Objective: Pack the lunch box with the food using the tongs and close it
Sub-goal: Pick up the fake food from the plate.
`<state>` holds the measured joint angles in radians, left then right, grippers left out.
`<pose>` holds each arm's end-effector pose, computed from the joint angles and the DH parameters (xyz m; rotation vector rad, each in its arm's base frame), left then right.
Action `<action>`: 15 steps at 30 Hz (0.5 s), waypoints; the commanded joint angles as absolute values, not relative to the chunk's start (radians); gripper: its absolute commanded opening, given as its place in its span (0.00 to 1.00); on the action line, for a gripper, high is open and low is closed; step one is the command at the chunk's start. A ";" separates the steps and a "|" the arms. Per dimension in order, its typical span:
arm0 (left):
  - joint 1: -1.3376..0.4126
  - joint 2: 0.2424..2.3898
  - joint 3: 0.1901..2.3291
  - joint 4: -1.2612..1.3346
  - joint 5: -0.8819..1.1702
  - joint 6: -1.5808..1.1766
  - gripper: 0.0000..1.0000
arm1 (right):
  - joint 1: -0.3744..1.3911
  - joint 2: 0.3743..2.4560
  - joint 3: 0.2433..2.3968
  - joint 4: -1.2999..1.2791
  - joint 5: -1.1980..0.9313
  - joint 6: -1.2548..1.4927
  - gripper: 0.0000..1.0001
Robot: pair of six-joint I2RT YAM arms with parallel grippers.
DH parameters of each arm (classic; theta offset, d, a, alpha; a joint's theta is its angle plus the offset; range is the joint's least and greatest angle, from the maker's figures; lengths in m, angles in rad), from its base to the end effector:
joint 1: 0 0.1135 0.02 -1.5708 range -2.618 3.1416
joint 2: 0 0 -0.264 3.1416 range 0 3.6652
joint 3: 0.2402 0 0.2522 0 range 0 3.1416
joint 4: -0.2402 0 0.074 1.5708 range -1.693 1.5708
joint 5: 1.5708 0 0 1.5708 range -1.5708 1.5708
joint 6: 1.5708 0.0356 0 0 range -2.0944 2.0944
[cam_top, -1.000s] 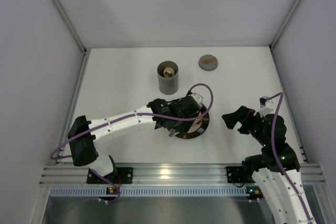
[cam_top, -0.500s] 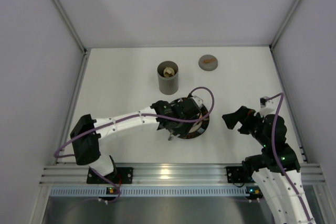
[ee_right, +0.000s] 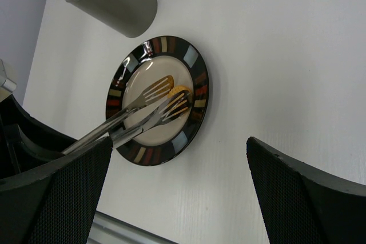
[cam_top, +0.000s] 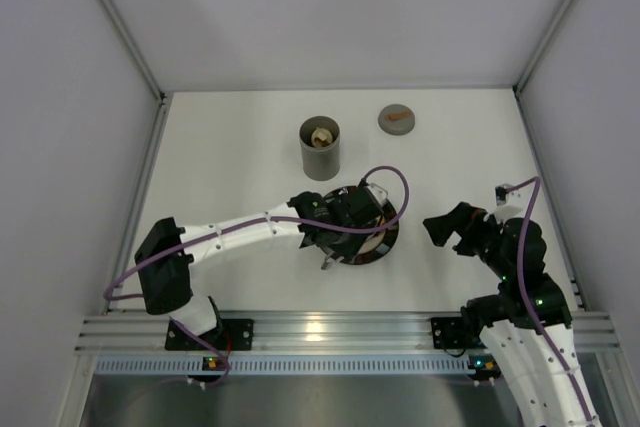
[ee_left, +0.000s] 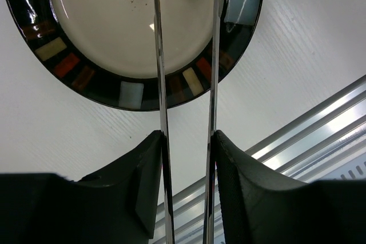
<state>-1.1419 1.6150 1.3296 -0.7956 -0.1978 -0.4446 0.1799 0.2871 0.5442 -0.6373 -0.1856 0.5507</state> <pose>0.1456 -0.3016 0.2697 0.8422 2.5089 -0.2870 0.0870 0.0225 0.2681 0.2447 1.9879 0.6574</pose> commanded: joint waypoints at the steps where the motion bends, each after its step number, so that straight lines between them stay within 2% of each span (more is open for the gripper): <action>1: -1.147 1.583 1.336 -0.767 -0.196 -0.454 0.41 | 0.169 0.278 0.569 -0.638 -0.183 0.546 0.99; 15: -1.147 1.503 1.425 -0.867 -0.324 -0.457 0.41 | 0.169 0.290 0.581 -0.632 -0.186 0.545 0.99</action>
<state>-1.1419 1.5608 1.3766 -0.8490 -0.2691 -0.4469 0.1799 0.2874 0.5442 -0.6373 -0.1856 0.5507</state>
